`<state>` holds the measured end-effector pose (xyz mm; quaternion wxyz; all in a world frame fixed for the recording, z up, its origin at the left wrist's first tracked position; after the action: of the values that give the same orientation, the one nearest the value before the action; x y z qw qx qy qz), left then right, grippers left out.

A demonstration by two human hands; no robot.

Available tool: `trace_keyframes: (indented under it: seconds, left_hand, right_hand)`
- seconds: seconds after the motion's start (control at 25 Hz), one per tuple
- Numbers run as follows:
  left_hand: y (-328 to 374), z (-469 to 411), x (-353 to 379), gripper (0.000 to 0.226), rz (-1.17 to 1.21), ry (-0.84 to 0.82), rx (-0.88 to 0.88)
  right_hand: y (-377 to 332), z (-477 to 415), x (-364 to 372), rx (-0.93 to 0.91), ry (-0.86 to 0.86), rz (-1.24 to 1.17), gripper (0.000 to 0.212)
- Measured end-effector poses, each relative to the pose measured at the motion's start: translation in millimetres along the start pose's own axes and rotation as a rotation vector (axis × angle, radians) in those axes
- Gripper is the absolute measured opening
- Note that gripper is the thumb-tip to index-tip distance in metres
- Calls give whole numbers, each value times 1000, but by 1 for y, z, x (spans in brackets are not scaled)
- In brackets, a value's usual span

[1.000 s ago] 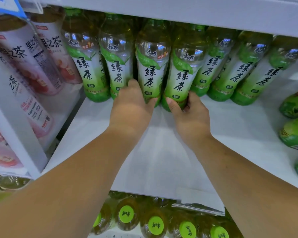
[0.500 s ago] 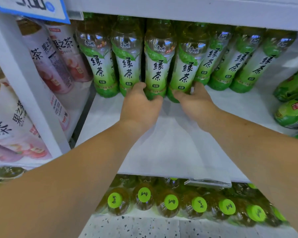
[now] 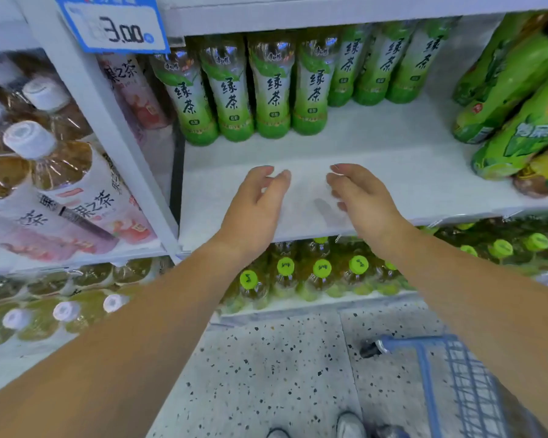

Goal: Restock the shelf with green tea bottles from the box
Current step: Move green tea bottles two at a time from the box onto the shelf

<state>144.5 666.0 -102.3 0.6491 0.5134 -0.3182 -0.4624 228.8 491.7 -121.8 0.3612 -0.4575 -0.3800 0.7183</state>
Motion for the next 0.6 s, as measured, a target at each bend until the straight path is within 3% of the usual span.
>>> trace_keyframes:
  seconds: [0.16, 0.32, 0.6]
  left_hand:
    - [-9, 63, -11, 70, -23, -75, -75]
    - [-1, 123, -15, 72, 10, -48, -100]
    - [32, 217, 12, 50, 35, -112, -84]
  right_hand:
    - [15, 69, -13, 68, -66, 15, 36]
    - [25, 144, -36, 141, -44, -18, 46]
    - [32, 256, -80, 223, -22, -10, 53]
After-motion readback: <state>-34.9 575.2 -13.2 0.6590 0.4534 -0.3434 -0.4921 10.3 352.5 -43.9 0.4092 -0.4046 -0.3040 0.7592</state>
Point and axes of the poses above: each hand's wrist, its own z-axis away from the middle knuckle, its own x-axis out of the palm, y = z × x, the point moved 8 cm from there along -z, towards the middle knuckle, and after that the axes turned 12 degrees about z, right-handed, at the moved point
